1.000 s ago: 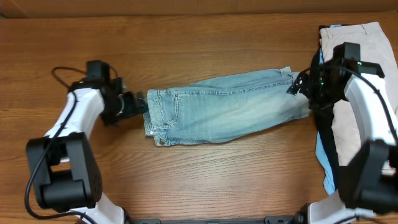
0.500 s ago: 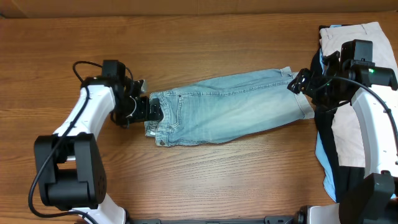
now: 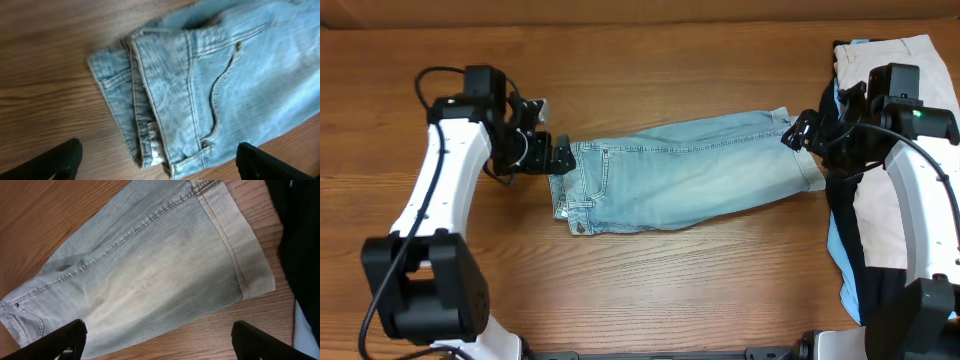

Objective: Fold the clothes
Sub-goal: 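Grasp the waist end with left gripper while right gripper holds the leg end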

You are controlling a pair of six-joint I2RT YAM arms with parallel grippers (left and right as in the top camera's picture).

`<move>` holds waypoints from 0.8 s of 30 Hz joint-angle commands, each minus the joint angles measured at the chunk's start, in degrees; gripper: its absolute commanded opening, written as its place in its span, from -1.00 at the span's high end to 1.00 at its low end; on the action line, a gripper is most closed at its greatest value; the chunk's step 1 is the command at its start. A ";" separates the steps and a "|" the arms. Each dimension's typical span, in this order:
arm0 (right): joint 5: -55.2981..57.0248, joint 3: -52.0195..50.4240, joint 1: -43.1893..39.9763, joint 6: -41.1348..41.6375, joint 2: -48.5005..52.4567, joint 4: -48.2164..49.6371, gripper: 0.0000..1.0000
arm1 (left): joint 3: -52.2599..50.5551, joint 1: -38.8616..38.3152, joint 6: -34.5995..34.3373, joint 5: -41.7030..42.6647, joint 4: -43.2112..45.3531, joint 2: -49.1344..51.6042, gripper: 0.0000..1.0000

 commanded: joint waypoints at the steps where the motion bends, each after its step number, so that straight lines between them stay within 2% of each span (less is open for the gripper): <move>1: -0.33 0.35 -0.15 -1.25 -1.16 0.13 -0.93 | -2.10 -1.01 0.59 -0.35 0.57 5.66 -1.00; 9: -0.31 0.35 -0.15 -1.25 -1.16 0.13 -0.95 | -2.10 -3.19 0.66 2.16 3.61 11.28 -1.00; 12: -0.33 0.35 -0.15 -1.25 -1.16 0.28 -0.95 | -2.12 -4.37 1.18 5.73 4.66 12.57 -1.00; 17: -0.31 0.35 -0.15 -1.22 -1.16 0.39 -0.95 | -3.02 -8.41 2.16 7.76 4.79 15.13 -1.00; 21: -0.28 0.35 -0.15 -1.25 -1.16 0.39 -0.95 | -3.19 -10.78 1.99 6.36 4.59 18.01 -0.82; 24: -0.28 0.35 -0.15 -1.25 -1.16 0.37 -0.95 | -3.19 -11.13 -1.81 3.06 4.85 19.71 -0.71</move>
